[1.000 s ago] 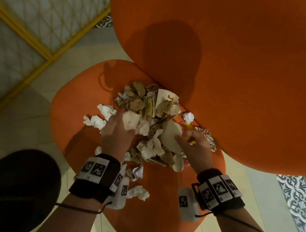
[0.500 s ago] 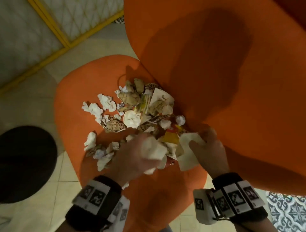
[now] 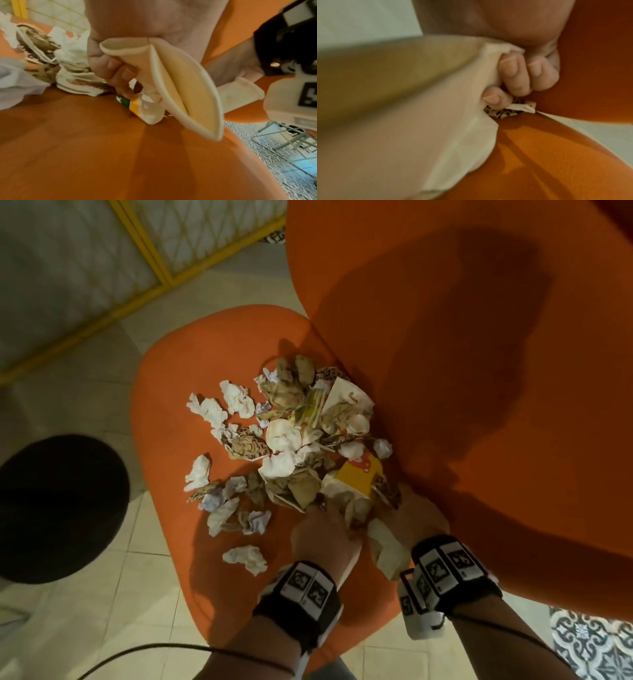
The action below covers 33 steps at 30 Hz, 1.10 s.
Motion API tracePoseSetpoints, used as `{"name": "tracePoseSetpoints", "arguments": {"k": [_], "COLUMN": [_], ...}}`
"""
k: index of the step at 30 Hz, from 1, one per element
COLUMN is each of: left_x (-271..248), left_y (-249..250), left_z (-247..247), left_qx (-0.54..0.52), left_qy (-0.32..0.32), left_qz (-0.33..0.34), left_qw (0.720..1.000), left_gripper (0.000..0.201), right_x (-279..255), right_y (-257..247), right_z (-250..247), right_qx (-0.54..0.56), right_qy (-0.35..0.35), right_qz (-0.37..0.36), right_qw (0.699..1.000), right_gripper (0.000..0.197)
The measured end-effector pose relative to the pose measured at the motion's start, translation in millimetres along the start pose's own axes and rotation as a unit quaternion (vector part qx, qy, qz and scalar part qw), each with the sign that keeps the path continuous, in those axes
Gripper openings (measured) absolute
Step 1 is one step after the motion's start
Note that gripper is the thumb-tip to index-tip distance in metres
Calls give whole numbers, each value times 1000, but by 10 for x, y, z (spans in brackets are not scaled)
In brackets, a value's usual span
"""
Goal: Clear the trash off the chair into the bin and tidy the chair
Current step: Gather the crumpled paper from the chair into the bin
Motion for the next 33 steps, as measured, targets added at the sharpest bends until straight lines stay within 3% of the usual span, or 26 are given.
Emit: {"name": "tracePoseSetpoints", "arguments": {"k": [3, 8, 14, 19, 25, 28, 31, 33], "left_x": [15, -50, -88, -127, -217, -233, -240, -323], "left_y": [9, -174, -256, -305, -268, -278, -432, -486], "left_z": [1, 128, 135, 152, -135, -285, -307, -456], "left_qx": [10, -3, -55, -103, -188, -192, -209, -258], "left_qy": [-4, -12, 13, 32, 83, 154, 179, 231], "left_qz": [5, -19, -30, -14, 50, 117, 101, 84], "left_qw": [1000, 1000, 998, 994, 977, 962, 956, 934], "left_gripper": [77, 74, 75, 65, 43, 40, 45, 37], "right_x": [-14, -65, -278, -405, -459, -453, -481, -523], "right_y": [-13, -57, -164, -189, -176, -156, -164, -198], "right_z": [-9, -81, -248, -187, -175, -224, -291, -305], "right_qx": [-11, -30, -26, 30, 103, 147, 191, 228], "right_qy": [23, 48, 92, 86, 74, 76, 95, 106], "right_qz": [-7, -32, -52, -71, -80, -82, -91, -96], "right_qw": [1000, 998, 994, 993, 989, 983, 973, 963], "right_gripper": [62, 39, 40, 31, 37, 37, 33, 29]}}
Point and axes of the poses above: each hand's wrist, its own x-axis towards the middle knuckle, its own z-axis out of the palm, y = z × x, the point moved 8 cm from there along x, towards the middle knuckle, and after that the axes turned 5 degrees about y, right-handed, at the moved point
